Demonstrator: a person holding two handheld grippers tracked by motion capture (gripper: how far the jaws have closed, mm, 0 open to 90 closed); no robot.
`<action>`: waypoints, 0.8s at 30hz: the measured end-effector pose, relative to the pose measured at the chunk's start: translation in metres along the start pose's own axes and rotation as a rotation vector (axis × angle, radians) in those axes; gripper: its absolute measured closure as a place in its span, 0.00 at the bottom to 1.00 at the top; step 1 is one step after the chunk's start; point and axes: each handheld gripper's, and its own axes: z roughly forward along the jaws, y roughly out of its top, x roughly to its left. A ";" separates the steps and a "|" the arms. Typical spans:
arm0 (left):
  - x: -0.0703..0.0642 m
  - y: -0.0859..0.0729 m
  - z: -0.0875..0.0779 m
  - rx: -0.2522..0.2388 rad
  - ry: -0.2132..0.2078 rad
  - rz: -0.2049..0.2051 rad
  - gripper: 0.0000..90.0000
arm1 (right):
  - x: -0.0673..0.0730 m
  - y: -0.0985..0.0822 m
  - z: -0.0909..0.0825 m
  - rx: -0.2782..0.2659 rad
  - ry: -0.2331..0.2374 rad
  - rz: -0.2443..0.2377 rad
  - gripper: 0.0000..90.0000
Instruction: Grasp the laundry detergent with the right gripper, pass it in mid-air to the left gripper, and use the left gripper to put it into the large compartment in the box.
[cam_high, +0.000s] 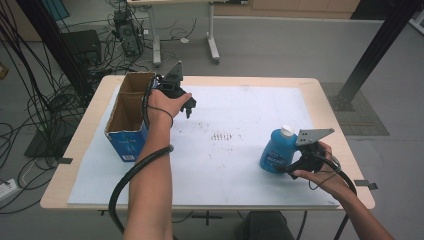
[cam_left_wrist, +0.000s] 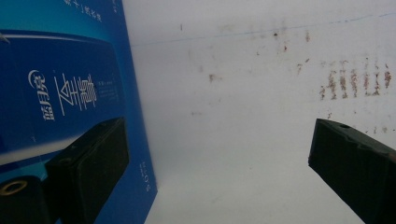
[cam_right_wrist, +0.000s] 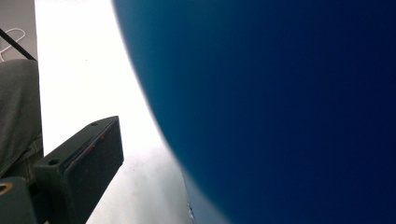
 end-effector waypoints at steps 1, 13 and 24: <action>0.000 0.000 0.000 0.001 0.000 0.001 0.06 | 0.000 0.000 0.000 -0.001 0.000 0.000 0.02; 0.000 0.002 -0.001 -0.003 0.001 0.004 0.06 | 0.000 0.001 0.001 -0.014 0.001 -0.001 0.02; 0.001 0.001 -0.002 -0.006 -0.001 0.000 0.06 | 0.000 0.002 0.000 -0.012 0.003 -0.010 0.02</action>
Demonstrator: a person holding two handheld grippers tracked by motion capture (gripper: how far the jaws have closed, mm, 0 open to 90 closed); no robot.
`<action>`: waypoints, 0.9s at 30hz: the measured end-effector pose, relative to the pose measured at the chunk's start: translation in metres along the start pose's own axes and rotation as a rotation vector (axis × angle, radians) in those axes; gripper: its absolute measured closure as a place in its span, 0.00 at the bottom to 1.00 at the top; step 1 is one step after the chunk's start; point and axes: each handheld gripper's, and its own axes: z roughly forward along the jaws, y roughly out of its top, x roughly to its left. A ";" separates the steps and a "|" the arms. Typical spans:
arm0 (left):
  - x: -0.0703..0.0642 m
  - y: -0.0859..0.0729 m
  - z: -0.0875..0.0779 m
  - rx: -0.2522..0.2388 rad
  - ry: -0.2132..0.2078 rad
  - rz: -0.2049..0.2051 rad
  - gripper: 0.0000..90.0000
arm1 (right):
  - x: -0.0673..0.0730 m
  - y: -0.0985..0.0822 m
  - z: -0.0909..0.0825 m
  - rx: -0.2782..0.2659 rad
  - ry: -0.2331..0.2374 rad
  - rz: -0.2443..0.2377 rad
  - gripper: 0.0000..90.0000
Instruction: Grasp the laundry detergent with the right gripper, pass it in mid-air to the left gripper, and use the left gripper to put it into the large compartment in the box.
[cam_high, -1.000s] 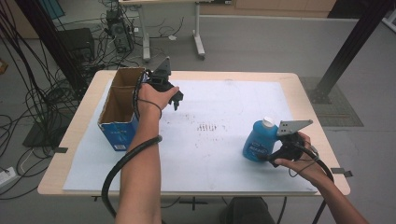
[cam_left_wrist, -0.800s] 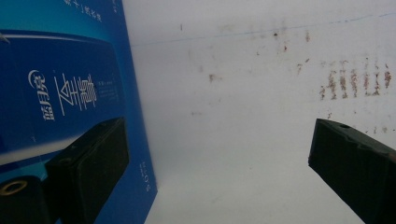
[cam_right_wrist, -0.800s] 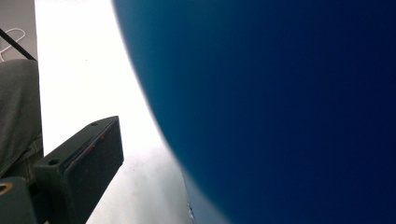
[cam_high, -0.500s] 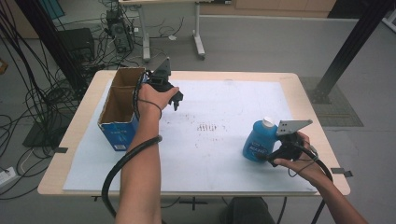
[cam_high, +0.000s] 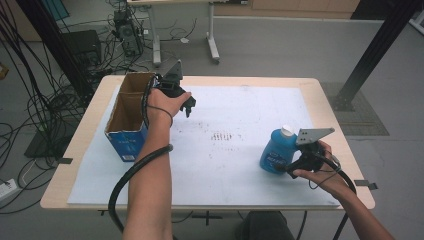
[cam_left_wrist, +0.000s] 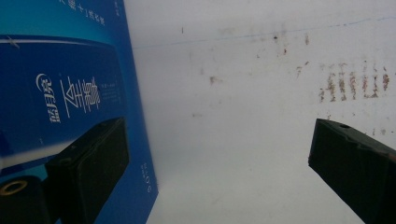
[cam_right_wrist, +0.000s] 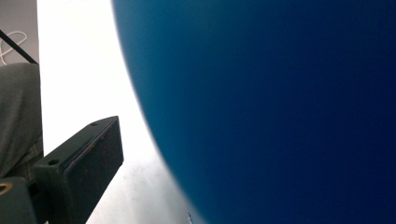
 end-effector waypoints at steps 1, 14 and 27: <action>0.000 0.000 0.001 0.001 0.000 0.000 0.06 | 0.000 0.000 0.000 -0.001 0.001 -0.001 0.02; -0.002 0.001 0.000 0.002 0.004 0.008 0.06 | 0.000 0.000 0.000 -0.006 0.003 0.001 0.02; -0.001 0.002 0.000 0.002 0.005 0.007 0.06 | 0.000 0.001 0.001 -0.002 0.007 -0.007 0.03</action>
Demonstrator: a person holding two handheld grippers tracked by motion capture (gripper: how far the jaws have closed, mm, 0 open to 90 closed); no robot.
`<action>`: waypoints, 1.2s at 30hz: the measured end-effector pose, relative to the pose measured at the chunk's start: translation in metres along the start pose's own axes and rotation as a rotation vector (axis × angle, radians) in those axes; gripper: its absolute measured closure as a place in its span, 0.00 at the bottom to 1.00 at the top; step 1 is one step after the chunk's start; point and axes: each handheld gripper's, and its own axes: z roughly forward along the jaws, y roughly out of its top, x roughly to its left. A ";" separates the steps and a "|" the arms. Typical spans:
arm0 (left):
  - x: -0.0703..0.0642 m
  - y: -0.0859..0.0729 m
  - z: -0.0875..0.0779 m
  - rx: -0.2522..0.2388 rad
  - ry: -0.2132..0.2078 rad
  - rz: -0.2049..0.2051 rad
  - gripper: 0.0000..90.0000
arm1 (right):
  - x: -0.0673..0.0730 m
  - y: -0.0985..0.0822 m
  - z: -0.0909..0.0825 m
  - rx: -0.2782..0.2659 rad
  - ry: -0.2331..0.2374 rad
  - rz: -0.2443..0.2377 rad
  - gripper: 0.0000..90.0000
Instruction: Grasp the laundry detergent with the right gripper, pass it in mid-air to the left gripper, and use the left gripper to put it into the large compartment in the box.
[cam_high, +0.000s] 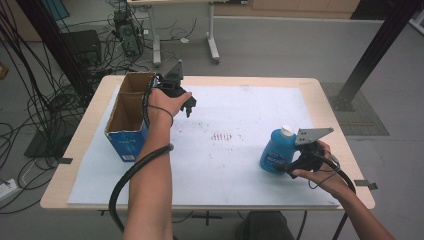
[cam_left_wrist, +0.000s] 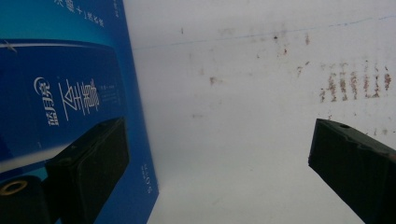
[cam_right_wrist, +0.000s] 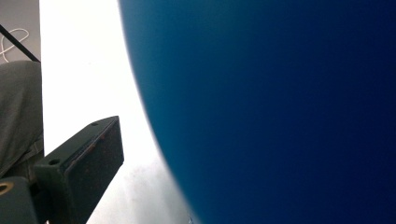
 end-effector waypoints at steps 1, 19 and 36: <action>0.000 0.000 0.000 0.000 0.000 0.000 0.06 | 0.000 0.000 0.000 0.000 0.000 0.000 0.03; -0.002 0.000 0.000 -0.001 -0.001 0.002 0.06 | -0.001 -0.003 0.001 -0.007 0.000 -0.009 0.16; -0.002 0.002 0.003 0.003 -0.004 0.006 0.06 | -0.006 -0.004 0.002 -0.002 -0.022 -0.038 0.41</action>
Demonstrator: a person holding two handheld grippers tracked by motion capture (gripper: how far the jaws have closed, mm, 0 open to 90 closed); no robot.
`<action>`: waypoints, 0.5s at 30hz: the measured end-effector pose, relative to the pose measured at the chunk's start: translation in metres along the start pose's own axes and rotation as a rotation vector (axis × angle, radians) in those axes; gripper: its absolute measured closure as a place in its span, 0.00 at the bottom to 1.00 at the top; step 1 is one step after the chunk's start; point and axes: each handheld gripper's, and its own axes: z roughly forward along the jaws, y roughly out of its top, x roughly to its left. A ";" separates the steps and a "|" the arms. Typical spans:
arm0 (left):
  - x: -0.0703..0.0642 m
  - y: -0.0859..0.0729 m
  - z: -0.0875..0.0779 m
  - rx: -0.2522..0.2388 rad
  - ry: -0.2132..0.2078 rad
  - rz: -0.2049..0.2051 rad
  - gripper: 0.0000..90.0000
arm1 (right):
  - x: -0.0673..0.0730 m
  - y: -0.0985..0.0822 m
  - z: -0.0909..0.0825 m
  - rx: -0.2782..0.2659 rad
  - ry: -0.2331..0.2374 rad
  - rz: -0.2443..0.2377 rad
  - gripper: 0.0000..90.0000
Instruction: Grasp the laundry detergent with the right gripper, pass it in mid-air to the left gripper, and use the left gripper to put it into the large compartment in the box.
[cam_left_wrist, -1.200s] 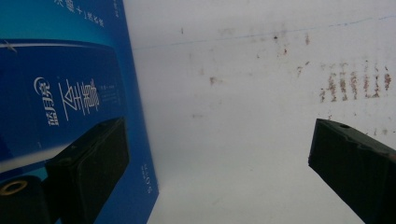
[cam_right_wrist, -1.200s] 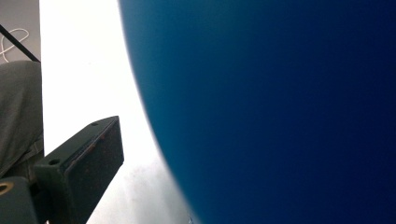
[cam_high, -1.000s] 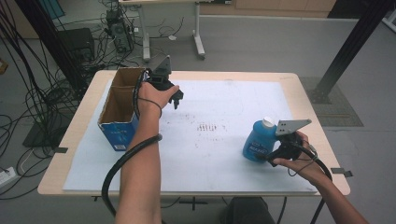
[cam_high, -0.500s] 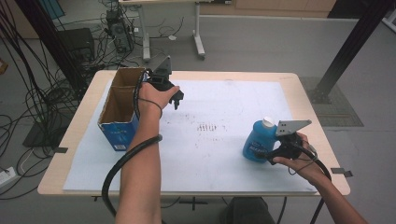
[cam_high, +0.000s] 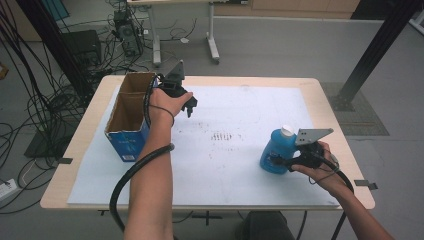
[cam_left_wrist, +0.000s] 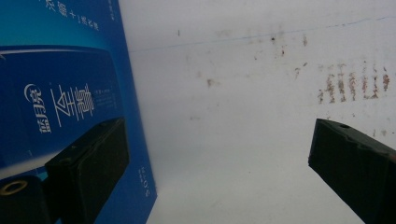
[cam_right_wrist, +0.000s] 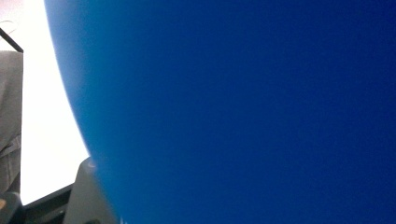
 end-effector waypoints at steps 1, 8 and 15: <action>0.000 0.000 0.000 0.000 0.000 0.000 0.06 | 0.000 0.000 0.000 0.000 0.000 0.000 0.41; 0.000 0.001 0.000 -0.002 0.001 0.001 0.06 | 0.000 0.000 0.000 -0.003 0.015 -0.003 0.45; -0.001 0.001 0.000 -0.002 0.004 0.000 0.06 | -0.001 0.000 0.000 -0.002 0.018 -0.002 0.46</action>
